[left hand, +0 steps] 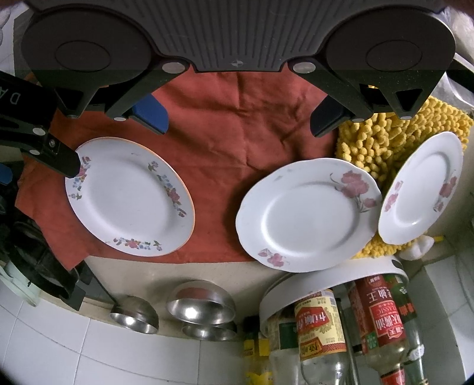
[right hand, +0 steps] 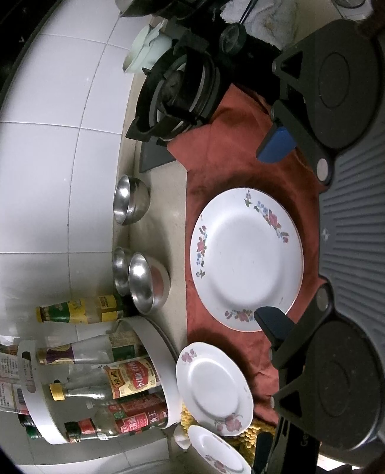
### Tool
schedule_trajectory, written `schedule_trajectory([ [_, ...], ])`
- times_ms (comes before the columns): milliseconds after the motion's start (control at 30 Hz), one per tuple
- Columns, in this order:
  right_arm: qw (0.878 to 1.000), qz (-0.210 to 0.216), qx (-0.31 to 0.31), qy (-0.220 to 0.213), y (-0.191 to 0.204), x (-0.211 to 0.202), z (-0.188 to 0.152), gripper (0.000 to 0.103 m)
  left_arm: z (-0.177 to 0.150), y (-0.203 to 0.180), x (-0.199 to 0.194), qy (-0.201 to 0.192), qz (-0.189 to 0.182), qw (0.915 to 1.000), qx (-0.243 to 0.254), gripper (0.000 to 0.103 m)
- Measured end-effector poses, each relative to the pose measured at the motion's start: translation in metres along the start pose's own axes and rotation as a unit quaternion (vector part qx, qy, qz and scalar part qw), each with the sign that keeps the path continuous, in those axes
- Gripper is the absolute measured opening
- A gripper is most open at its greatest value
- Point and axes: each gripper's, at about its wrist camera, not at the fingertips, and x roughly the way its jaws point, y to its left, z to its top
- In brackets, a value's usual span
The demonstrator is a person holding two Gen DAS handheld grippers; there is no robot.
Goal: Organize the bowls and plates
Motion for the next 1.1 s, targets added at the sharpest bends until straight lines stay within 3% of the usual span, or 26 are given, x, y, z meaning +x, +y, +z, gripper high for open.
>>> schedule_trajectory([
  [667, 1.0, -0.016, 0.001, -0.002, 0.014, -0.003, -0.002, 0.1, -0.002, 0.016, 0.004, 0.003, -0.024, 0.9997, 0.003, 0.102],
  [1100, 0.999, -0.035, 0.004, 0.002, 0.017, -0.01, -0.004, 0.1, -0.008, 0.02, 0.01, 0.014, -0.09, 0.9958, -0.004, 0.1],
])
